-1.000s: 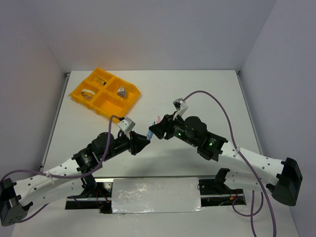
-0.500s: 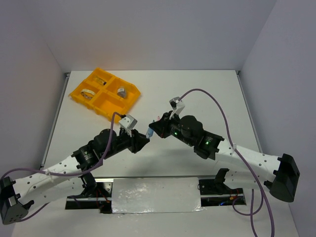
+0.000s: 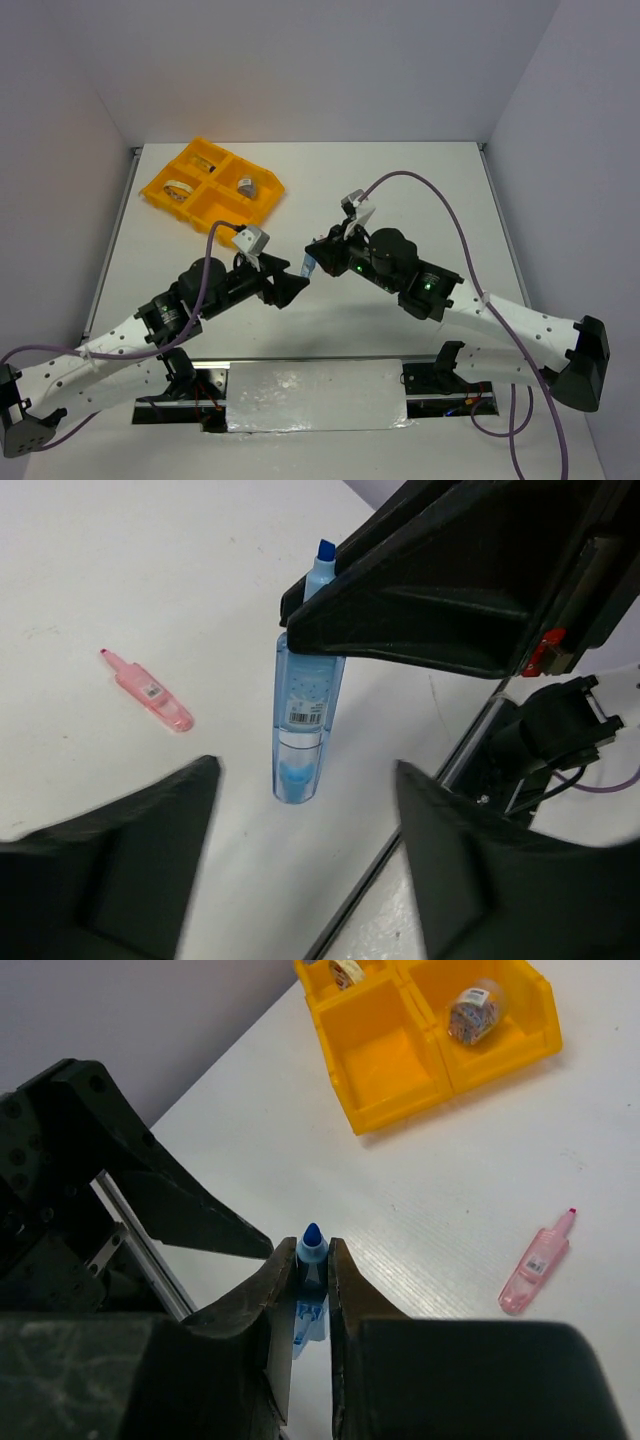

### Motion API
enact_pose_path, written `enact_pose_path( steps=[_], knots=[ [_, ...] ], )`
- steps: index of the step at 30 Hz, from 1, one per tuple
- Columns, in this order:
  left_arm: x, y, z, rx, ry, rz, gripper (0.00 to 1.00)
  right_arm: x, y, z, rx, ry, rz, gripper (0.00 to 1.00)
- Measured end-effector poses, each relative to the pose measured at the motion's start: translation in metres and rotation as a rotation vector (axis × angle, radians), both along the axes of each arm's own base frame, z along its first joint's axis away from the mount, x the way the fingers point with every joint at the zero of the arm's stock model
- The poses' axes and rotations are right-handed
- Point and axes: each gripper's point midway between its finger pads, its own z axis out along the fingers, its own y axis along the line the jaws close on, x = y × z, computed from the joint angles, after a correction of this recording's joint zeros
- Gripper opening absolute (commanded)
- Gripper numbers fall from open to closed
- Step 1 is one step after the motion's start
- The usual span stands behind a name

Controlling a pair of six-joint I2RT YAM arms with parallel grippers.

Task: Sort the stationery into containers
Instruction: Close the pen cap on the pen.

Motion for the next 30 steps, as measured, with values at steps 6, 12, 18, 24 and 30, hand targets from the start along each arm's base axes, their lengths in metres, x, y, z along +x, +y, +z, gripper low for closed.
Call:
enact_pose_path(
  steps=[6, 12, 18, 24, 30],
  knots=[
    [-0.008, -0.010, 0.003, -0.070, 0.013, -0.057, 0.68, -0.009, -0.001, 0.015, 0.062, -0.014, 0.034, 0.00],
    [-0.015, -0.016, 0.005, -0.116, 0.026, -0.097, 0.59, -0.028, 0.005, 0.027, 0.149, -0.027, 0.133, 0.00],
    [-0.018, -0.018, 0.013, -0.150, 0.020, -0.113, 0.58, -0.047, 0.012, 0.035, 0.202, -0.048, 0.246, 0.00],
    [-0.028, -0.020, 0.024, -0.180, -0.002, -0.169, 0.41, -0.062, 0.020, 0.046, 0.239, -0.081, 0.356, 0.00],
    [-0.034, -0.020, 0.018, -0.164, -0.010, -0.200, 0.50, -0.059, 0.018, 0.039, 0.254, -0.049, 0.388, 0.00]
  ],
)
